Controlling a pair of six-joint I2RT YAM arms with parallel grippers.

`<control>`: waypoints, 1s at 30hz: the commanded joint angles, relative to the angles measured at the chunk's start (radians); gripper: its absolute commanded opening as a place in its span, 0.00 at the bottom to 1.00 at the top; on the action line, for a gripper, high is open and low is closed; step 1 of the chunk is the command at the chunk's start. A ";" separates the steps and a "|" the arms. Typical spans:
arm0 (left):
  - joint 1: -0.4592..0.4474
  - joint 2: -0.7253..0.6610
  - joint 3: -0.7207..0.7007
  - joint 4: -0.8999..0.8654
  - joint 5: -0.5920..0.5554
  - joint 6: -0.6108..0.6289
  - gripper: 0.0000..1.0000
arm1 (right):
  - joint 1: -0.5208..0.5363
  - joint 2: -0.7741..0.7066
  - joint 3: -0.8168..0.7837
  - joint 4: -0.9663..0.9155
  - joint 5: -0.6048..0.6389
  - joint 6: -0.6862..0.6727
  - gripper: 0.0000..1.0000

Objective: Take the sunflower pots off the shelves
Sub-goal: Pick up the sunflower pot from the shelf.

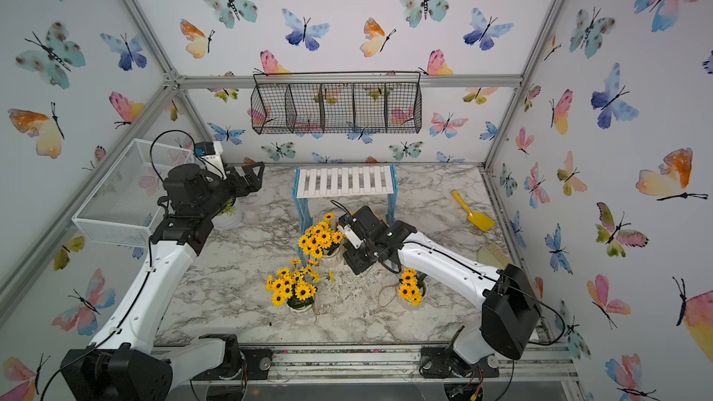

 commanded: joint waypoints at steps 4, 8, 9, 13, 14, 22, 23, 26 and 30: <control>0.011 0.003 -0.004 0.030 0.022 -0.004 1.00 | -0.017 0.038 0.028 0.018 -0.013 -0.031 0.65; 0.015 0.004 -0.005 0.035 0.025 -0.003 1.00 | -0.032 0.050 0.027 0.034 -0.012 -0.037 0.64; 0.016 0.005 -0.007 0.037 0.028 -0.005 1.00 | -0.034 0.053 0.027 0.035 -0.012 -0.040 0.64; 0.017 0.009 -0.006 0.037 0.037 -0.010 1.00 | -0.037 0.076 0.032 0.044 -0.006 -0.045 0.62; 0.017 0.011 -0.007 0.038 0.037 -0.010 1.00 | -0.037 0.083 0.034 0.044 0.002 -0.046 0.62; 0.020 0.014 -0.007 0.041 0.047 -0.014 1.00 | -0.036 0.126 0.044 0.053 0.022 -0.054 0.59; 0.021 0.013 -0.007 0.041 0.047 -0.016 0.99 | -0.036 0.131 0.045 0.053 0.031 -0.054 0.59; 0.022 0.016 -0.008 0.044 0.051 -0.017 1.00 | -0.037 0.146 0.049 0.055 0.051 -0.057 0.58; 0.023 0.017 -0.010 0.047 0.051 -0.017 1.00 | -0.037 0.163 0.053 0.059 0.061 -0.060 0.56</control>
